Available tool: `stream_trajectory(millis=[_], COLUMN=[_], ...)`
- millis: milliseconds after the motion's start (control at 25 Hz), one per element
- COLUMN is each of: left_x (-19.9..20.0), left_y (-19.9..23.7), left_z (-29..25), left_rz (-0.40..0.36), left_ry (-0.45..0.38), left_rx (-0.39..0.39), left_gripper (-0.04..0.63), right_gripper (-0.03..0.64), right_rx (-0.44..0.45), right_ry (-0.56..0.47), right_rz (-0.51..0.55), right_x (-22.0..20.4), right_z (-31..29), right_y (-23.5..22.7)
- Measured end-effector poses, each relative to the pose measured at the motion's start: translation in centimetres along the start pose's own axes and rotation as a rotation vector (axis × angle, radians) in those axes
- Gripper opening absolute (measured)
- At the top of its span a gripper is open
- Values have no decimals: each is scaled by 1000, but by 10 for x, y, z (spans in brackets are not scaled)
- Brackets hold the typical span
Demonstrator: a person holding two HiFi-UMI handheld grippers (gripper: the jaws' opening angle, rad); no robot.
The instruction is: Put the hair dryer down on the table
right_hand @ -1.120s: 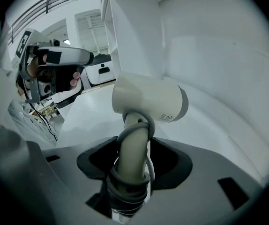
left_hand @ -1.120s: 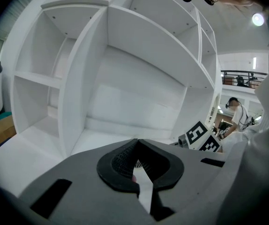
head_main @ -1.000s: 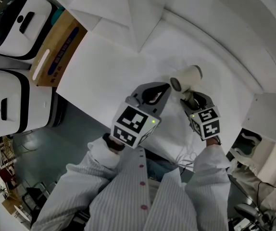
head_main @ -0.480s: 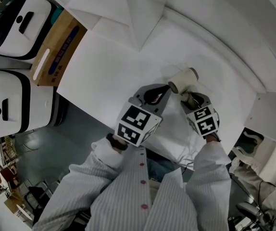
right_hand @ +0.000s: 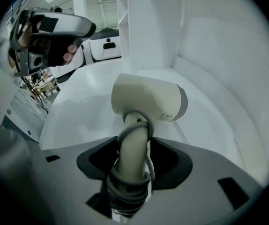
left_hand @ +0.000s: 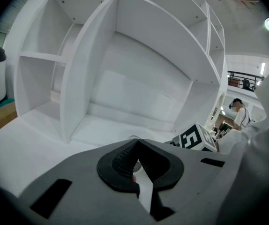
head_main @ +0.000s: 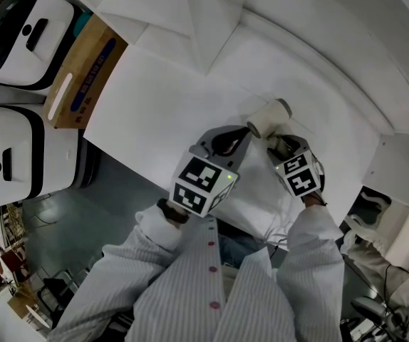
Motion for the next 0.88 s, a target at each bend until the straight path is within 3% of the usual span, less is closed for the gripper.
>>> stream_trajectory(millis=[320, 880], left_x=[-1, 2], left_y=[2, 13], left_z=[4, 11], left_rz=[6, 15], left_ry=[-5, -14], left_rx=[0, -5], left_gripper=[11, 11], right_gripper=[212, 212], right_rx=[-17, -6], right_ry=[72, 89], right_rz=[60, 26], right_x=[-8, -9], right_z=[-13, -16], right_y=[0, 0])
Point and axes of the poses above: the fingertips, and each gripper's own axes: z backward along the fingers, y to its left, x out of its top, the point moved 1 cm from there along z, backward along the fingers, and after that the axes turned 10 degrees about x, right-handed, at the moved point
